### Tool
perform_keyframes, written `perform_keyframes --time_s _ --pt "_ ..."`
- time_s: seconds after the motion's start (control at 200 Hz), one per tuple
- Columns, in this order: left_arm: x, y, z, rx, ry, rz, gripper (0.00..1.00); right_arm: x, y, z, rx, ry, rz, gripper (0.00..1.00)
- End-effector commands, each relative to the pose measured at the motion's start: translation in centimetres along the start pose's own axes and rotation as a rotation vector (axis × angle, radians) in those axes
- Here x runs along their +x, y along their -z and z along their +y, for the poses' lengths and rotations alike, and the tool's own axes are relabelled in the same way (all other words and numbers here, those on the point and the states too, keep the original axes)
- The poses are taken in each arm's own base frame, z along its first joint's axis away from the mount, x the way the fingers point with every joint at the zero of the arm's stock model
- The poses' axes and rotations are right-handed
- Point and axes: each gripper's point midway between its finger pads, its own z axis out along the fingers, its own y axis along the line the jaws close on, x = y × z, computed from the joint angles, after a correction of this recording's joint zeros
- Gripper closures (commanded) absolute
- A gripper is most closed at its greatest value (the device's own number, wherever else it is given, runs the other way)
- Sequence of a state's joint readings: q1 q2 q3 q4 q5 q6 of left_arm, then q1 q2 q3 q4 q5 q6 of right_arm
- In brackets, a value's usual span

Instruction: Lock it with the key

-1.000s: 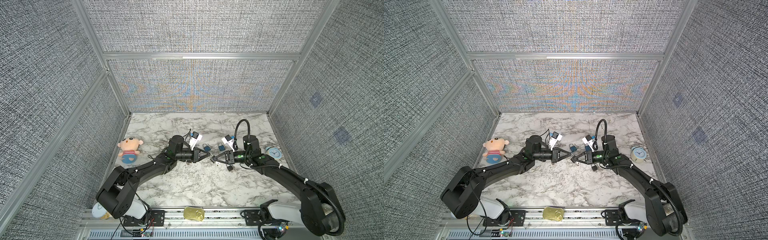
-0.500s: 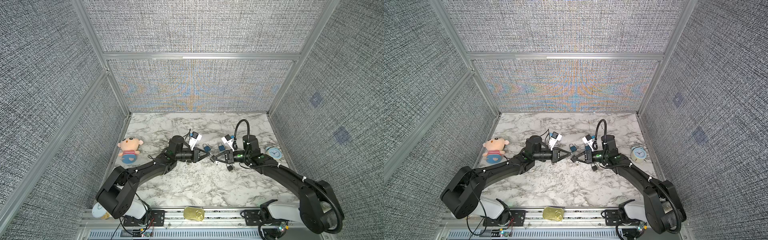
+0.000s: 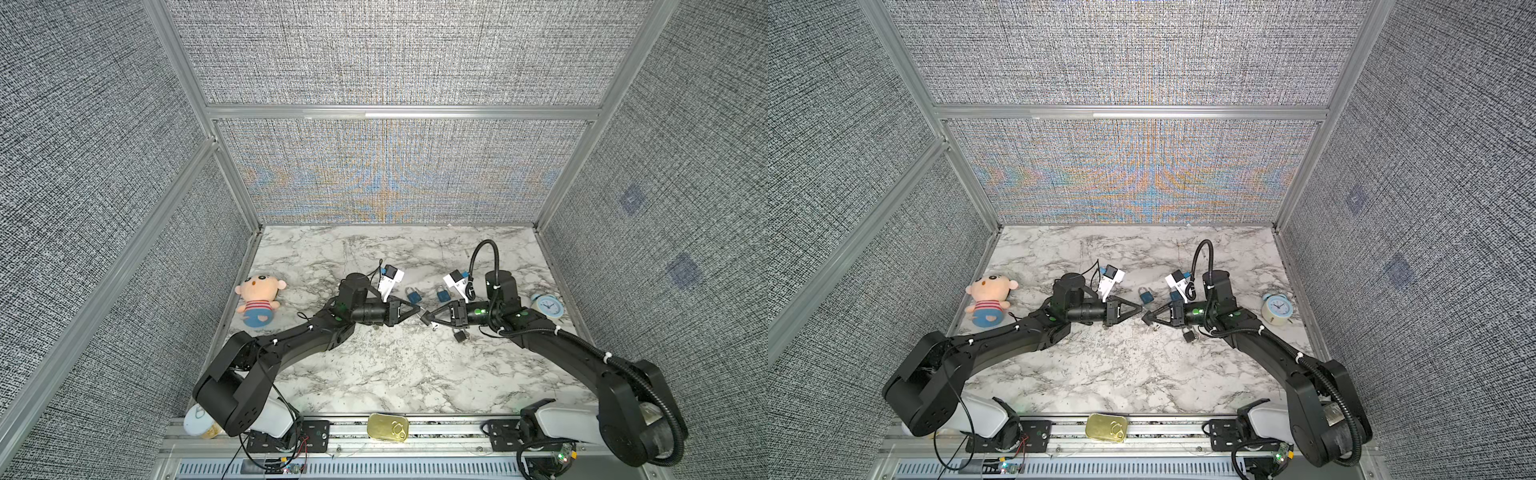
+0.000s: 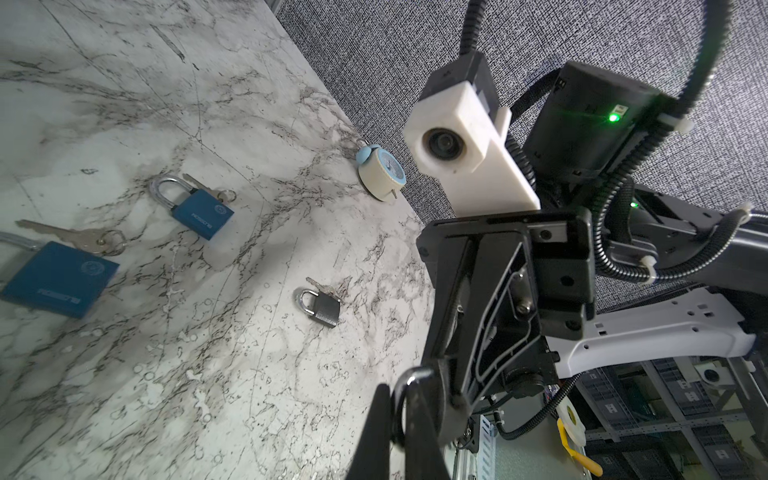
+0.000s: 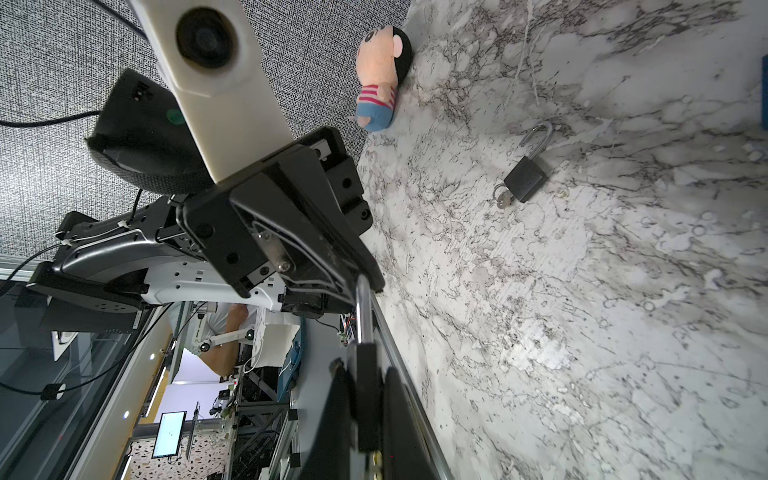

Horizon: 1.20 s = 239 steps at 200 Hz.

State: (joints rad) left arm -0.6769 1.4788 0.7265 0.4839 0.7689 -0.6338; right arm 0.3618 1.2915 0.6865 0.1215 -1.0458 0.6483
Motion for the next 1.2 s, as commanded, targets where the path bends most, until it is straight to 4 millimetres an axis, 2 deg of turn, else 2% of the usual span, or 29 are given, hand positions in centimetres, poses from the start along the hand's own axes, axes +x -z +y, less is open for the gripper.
perform_keyframes --time_s 0.0,1.191 --pt "2.8 -0.3 -2.0 0.113 0.011 0.119 1.00 -3.2 0.1 1.7 -0.024 0.137 -0.109 1.00" --pt "4.3 -0.8 -3.9 0.159 0.021 0.134 1.00 -3.8 -0.4 0.8 -0.025 0.122 -0.126 1.00"
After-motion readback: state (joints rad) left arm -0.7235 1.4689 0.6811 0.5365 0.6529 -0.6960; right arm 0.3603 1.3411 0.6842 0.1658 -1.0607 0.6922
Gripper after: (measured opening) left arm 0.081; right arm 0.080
